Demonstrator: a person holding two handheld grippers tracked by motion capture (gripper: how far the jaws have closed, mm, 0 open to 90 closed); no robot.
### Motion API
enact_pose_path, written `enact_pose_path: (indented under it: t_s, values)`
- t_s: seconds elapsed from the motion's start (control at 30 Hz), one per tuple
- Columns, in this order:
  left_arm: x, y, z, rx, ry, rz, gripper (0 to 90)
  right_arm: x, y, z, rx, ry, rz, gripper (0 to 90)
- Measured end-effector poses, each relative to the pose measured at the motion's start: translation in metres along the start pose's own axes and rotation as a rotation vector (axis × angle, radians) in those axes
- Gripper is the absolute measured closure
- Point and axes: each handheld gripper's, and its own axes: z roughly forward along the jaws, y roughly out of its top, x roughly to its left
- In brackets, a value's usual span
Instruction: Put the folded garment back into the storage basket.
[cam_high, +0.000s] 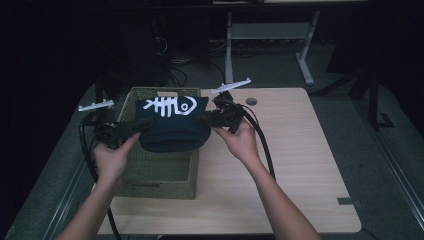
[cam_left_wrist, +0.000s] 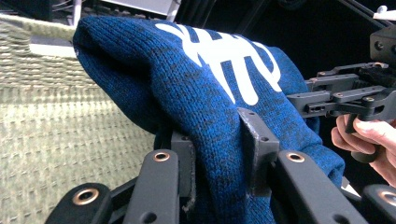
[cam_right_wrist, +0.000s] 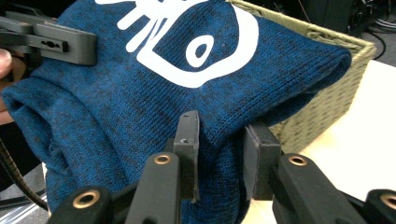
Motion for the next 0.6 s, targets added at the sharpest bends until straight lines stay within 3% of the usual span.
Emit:
enact_pose_path:
  t_s: [0.6]
  values:
    - [0.03,-0.008,-0.018,-0.005,0.043,-0.049,69.9,0.011,0.002,0.038,0.012,0.05,0.023,69.7]
